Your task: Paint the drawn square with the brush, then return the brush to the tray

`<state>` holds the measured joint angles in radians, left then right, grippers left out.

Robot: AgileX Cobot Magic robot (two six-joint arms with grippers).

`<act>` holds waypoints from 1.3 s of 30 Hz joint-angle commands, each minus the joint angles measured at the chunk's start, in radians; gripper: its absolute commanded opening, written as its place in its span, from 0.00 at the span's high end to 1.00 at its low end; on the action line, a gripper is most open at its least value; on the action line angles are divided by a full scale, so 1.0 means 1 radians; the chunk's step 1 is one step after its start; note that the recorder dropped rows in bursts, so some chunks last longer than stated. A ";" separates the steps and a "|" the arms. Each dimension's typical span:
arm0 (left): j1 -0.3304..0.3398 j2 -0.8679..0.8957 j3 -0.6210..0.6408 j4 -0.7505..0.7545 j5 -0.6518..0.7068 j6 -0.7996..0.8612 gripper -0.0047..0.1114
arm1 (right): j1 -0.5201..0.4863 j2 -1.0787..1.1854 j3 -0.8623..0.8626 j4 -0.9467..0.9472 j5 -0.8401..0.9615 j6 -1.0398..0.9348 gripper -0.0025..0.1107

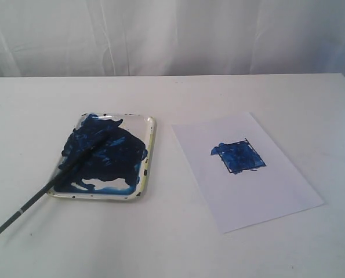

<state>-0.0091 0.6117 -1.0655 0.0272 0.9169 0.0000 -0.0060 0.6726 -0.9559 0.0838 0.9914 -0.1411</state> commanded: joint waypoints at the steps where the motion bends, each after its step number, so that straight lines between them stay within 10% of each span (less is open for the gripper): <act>1: -0.005 -0.167 0.008 0.016 0.041 -0.021 0.96 | -0.005 -0.215 0.004 -0.007 0.012 -0.010 0.98; 19: -0.005 -0.612 0.023 0.169 0.127 -0.115 0.96 | -0.003 -0.673 0.017 -0.011 0.090 -0.012 0.98; 39: -0.005 -0.612 0.671 0.169 -0.597 -0.274 0.96 | -0.003 -0.673 0.603 -0.074 -0.757 -0.014 0.98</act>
<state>-0.0091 0.0066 -0.4707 0.2019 0.4100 -0.2444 -0.0060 0.0046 -0.4398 0.0201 0.3911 -0.1484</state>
